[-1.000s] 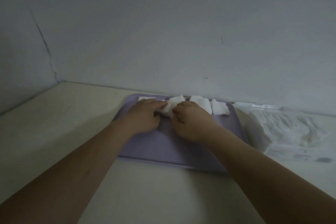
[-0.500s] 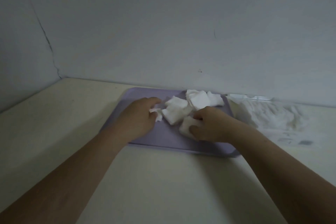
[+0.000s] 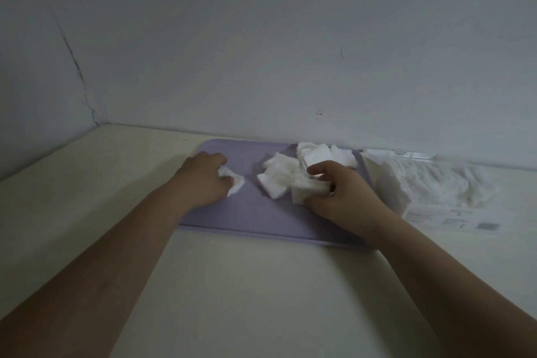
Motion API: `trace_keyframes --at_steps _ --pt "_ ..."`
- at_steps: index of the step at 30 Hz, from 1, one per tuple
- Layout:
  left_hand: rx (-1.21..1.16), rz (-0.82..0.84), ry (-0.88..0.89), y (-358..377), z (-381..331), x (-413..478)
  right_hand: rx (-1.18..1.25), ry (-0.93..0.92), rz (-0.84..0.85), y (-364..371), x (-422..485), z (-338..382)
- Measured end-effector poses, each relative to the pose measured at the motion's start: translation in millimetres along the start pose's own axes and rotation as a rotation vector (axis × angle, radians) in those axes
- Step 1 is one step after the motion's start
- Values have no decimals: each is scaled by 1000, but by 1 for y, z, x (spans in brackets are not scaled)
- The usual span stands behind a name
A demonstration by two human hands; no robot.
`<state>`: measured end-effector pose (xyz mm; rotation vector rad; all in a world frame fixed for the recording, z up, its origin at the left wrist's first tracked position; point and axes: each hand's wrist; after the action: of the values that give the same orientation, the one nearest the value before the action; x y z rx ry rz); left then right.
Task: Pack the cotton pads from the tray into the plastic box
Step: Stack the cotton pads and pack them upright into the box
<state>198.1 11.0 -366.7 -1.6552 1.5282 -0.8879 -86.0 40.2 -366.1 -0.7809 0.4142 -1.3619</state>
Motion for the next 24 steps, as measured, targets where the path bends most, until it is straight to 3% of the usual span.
trace_keyframes --at_steps 6,12,17,24 --pt "-194 47 -6 3 -1 -14 -53 -30 21 -6 -5 -4" --pt "-267 71 -15 -1 -9 -41 124 48 -59 -8 -8 -9" --pt "-866 251 85 2 -40 -58 369 96 -128 -6 -9 -19" --pt "-999 335 200 53 -89 -58 499 13 -80 -5 -13 -29"
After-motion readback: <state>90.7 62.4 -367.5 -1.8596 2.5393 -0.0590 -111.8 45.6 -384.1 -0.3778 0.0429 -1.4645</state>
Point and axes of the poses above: each hand's wrist, its own x-axis towards the middle knuckle, its own y-axis out of the palm, z = x × y, and after that the axes turned 6 degrees about -x, right-handed
